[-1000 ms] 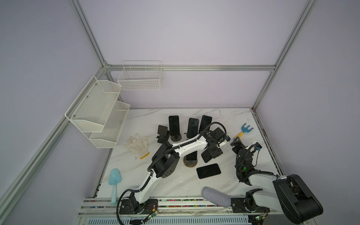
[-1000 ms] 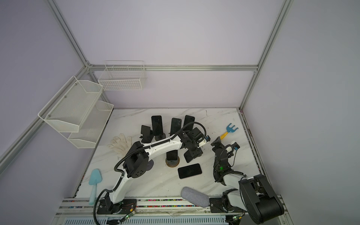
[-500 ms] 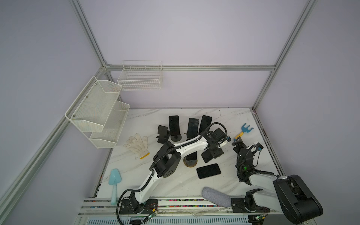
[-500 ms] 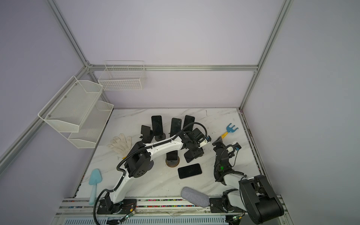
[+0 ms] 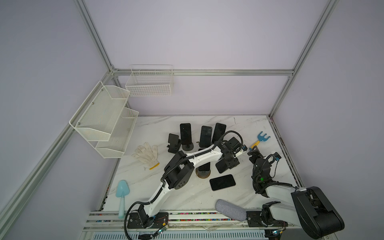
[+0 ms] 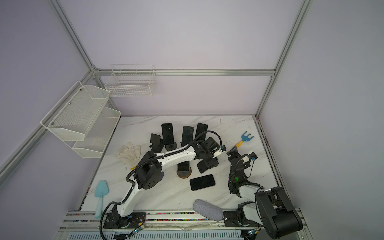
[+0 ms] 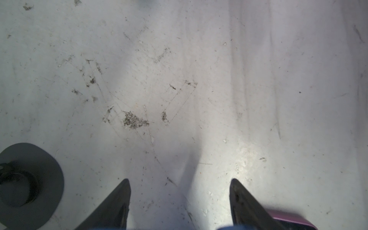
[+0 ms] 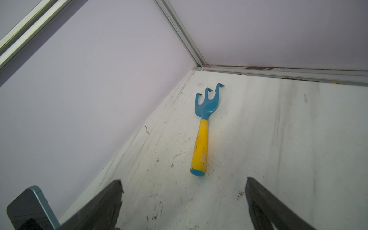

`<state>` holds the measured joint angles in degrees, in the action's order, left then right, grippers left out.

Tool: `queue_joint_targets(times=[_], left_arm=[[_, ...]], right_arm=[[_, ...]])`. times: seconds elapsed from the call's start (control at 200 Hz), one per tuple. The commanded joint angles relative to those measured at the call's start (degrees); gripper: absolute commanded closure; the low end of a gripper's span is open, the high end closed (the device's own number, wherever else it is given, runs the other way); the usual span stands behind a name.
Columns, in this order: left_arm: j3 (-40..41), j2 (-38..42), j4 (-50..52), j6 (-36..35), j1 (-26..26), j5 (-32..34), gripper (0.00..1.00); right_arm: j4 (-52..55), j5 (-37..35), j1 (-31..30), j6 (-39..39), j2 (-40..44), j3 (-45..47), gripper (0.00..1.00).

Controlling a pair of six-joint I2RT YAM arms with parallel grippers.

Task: Remove the phone from the phone stand
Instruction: Place the phone at the center of the table.

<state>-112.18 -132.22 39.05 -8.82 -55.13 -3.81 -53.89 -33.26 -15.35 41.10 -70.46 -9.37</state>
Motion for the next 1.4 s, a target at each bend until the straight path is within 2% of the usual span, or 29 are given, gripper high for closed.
queue_joint_targets(times=[0.0, 1.12, 1.295, 1.395], left_arm=[[0.99, -2.48, -1.34, -2.4, -0.24, -1.37, 0.34], [6.1, -4.17, -1.52, -1.71, -0.08, 0.21, 0.32], [5.31, -5.23, -1.87, -0.52, -0.06, -1.29, 0.31], [5.31, -5.56, -2.08, 0.5, -0.06, -4.32, 0.29]], right_arm=[[0.98, 0.08, 0.33, 0.68, -0.06, -0.89, 0.03], [2.91, 1.7, 0.4, -0.48, -2.04, -3.07, 0.03], [3.17, 1.86, 0.41, -0.57, -2.27, -3.29, 0.03], [3.58, 2.0, 0.37, -0.75, -2.73, -3.77, 0.03]])
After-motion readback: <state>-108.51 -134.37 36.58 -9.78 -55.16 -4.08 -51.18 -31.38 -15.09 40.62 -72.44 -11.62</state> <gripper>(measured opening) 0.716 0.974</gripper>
